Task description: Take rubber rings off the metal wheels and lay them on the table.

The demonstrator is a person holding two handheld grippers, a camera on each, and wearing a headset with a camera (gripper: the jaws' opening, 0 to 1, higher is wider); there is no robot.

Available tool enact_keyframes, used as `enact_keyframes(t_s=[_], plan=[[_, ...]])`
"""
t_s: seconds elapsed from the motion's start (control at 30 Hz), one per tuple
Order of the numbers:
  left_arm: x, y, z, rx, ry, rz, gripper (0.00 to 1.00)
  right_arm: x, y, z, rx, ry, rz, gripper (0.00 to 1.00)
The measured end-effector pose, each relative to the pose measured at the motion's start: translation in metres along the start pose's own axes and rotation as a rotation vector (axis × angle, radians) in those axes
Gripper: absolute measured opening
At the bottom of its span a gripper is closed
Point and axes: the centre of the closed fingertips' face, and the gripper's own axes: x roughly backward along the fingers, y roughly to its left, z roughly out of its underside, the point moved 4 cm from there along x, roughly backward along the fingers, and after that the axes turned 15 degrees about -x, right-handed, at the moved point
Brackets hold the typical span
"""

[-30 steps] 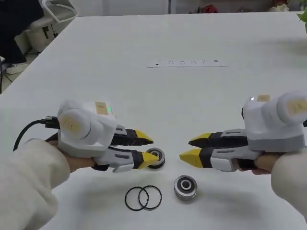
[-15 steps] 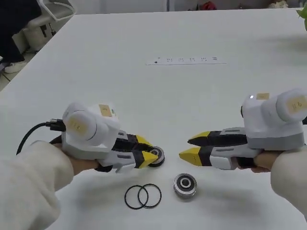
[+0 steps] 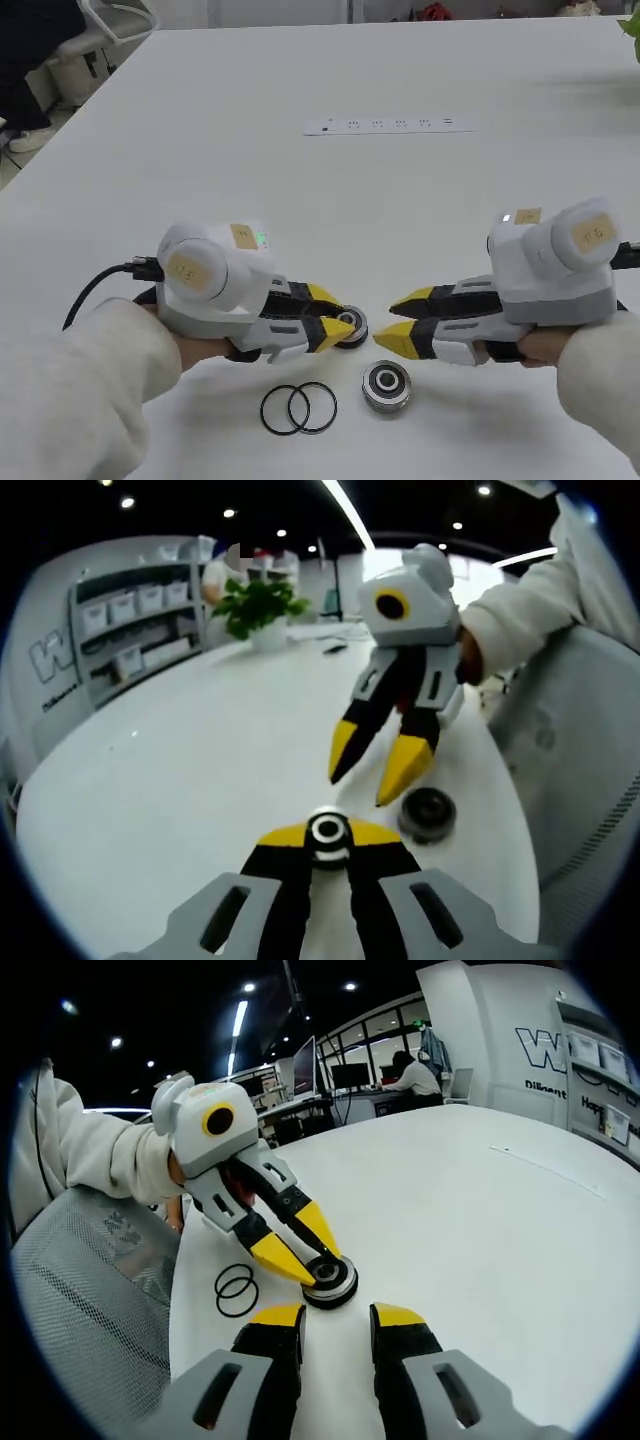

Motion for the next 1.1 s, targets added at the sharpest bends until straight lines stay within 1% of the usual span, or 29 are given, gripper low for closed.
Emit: enact_keyframes(t_s=[0.1,0.2,0.3,0.4,0.47,0.53,0.67,0.8,0.87,0.9,0.93,0.97,1.1], plan=[[-0.004,-0.002,-0.003,0.0,-0.01,-0.002,0.14,-0.002,-0.001,0.001,0.003,0.001,0.003,0.24],[-0.004,-0.002,-0.004,-0.004,-0.007,-0.003,0.14,-0.004,-0.005,0.001,0.013,-0.001,0.02,0.25],[-0.004,-0.002,-0.004,-0.005,-0.008,-0.005,0.14,-0.006,-0.003,0.001,0.014,0.001,0.015,0.26],[-0.005,-0.003,-0.005,-0.003,-0.011,-0.007,0.14,-0.01,0.0,0.003,0.048,0.013,0.007,0.26],[-0.005,-0.003,-0.005,-0.001,-0.012,-0.009,0.14,-0.012,0.001,0.002,0.05,0.01,0.004,0.25],[-0.005,-0.004,-0.005,0.001,-0.012,-0.011,0.14,-0.013,0.001,0.0,0.078,0.005,0.011,0.26],[-0.005,-0.005,-0.006,0.0,-0.013,-0.011,0.14,-0.014,0.001,0.0,0.087,0.008,0.005,0.22],[-0.005,-0.004,-0.006,0.005,-0.017,-0.013,0.14,-0.014,0.001,0.0,0.121,0.02,0.007,0.21],[-0.005,-0.004,-0.005,0.007,-0.018,-0.015,0.14,-0.014,0.0,0.0,0.139,0.034,0.011,0.21],[-0.005,-0.004,-0.005,0.008,-0.018,-0.015,0.14,-0.013,-0.004,0.002,0.191,0.058,0.031,0.2],[-0.005,-0.004,-0.005,0.008,-0.019,-0.015,0.14,-0.013,-0.002,0.001,0.196,0.043,0.024,0.19],[-0.005,-0.004,-0.005,0.009,-0.019,-0.016,0.14,-0.013,-0.002,0.001,0.179,0.045,0.026,0.18],[-0.005,-0.004,-0.005,0.015,-0.022,-0.018,0.14,-0.013,-0.002,0.001,0.175,0.045,0.025,0.18]])
